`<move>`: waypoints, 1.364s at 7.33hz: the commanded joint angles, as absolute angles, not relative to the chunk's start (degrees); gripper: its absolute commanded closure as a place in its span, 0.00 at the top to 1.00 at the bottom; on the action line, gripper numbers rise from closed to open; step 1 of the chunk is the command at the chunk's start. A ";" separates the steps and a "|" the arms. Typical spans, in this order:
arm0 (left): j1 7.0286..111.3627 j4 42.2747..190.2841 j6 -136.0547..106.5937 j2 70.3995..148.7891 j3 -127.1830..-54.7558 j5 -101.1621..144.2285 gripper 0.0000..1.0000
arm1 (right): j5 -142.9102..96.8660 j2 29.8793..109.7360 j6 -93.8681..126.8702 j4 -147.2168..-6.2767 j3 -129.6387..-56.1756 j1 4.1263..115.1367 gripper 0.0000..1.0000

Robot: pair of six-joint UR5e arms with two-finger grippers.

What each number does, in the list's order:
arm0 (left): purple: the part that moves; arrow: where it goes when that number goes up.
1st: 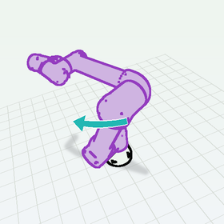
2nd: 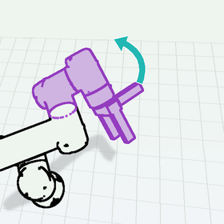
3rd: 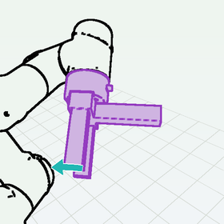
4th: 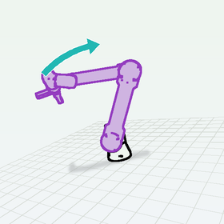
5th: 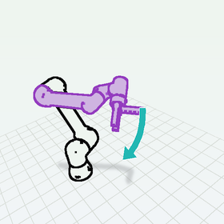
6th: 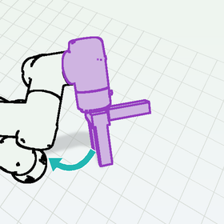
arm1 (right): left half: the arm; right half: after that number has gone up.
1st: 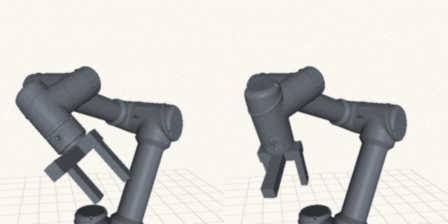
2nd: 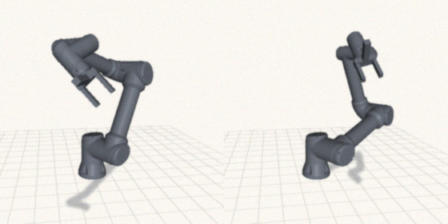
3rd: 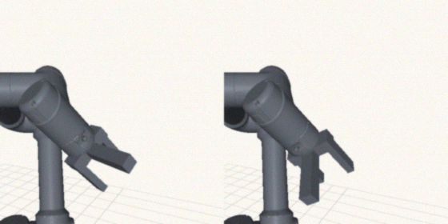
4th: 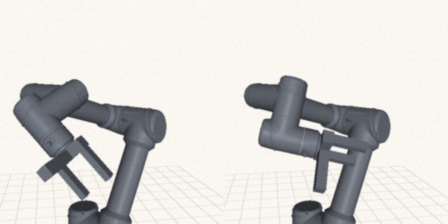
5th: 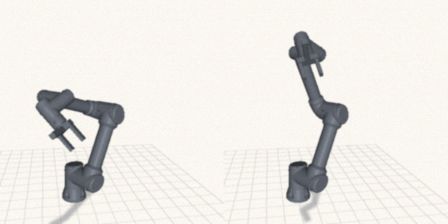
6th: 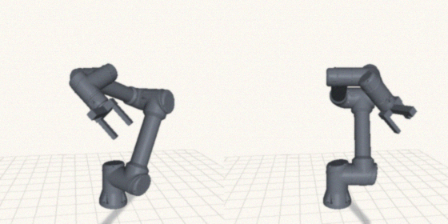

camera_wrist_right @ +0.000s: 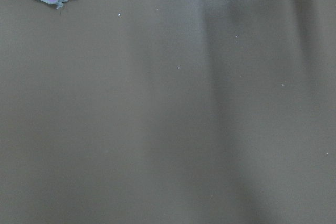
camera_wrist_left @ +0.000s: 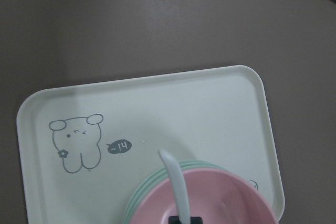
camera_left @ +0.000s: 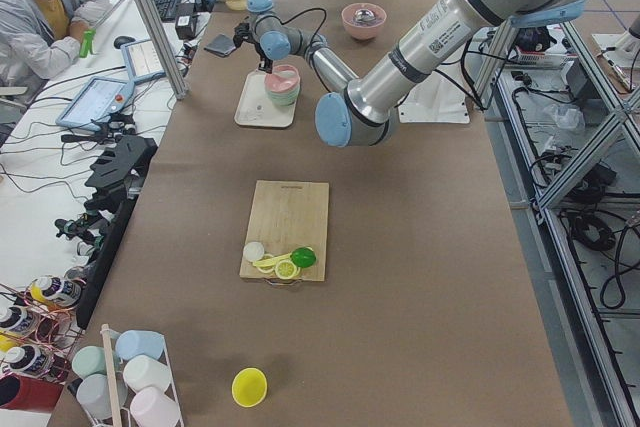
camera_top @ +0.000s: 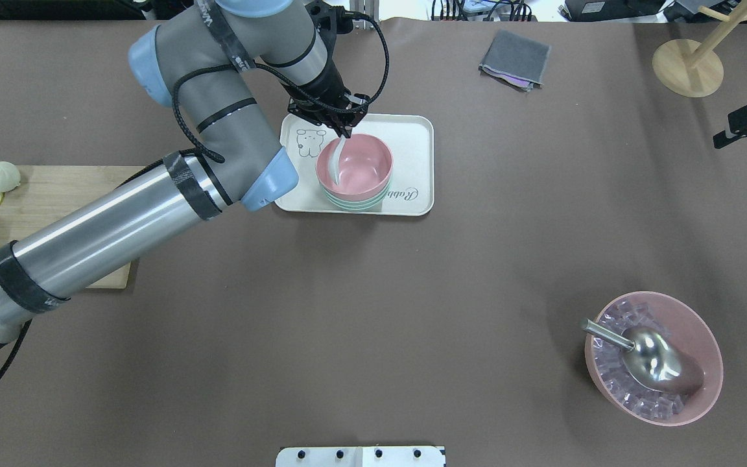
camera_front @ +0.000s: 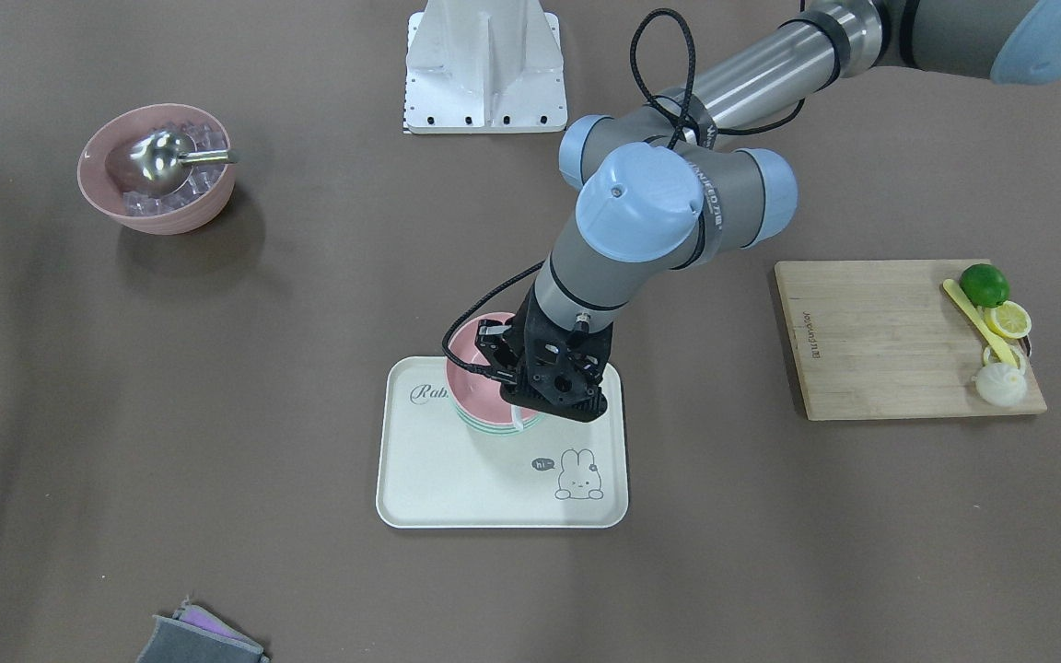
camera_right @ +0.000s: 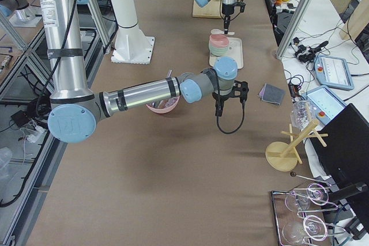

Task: Stack pink bowl on green and place spoon
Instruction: 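Lower the white spoon into the pink bowl and open the left gripper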

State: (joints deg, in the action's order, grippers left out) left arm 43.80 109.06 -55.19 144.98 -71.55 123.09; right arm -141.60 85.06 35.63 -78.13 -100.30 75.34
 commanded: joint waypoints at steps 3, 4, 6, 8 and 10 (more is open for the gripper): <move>41.92 111.27 -57.83 143.96 -71.89 120.32 0.98 | -141.50 85.61 32.08 -78.13 -98.61 76.20 1.00; 44.19 111.18 -58.18 144.05 -72.16 120.32 0.98 | -141.59 85.43 32.08 -78.22 -98.70 76.20 1.00; 44.82 110.92 -58.18 144.14 -72.42 120.41 0.98 | -141.59 85.43 32.08 -78.13 -98.79 76.46 1.00; 45.17 110.66 -58.89 144.14 -72.94 120.50 0.98 | -141.59 85.43 32.08 -78.13 -98.88 76.73 1.00; 49.81 104.38 -53.31 133.85 -83.77 123.81 0.98 | -141.50 85.60 27.64 -78.66 -97.92 78.74 1.00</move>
State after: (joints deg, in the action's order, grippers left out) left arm 47.13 108.79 -57.38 140.89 -76.72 121.60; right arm -141.58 85.51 30.82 -78.25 -98.59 77.54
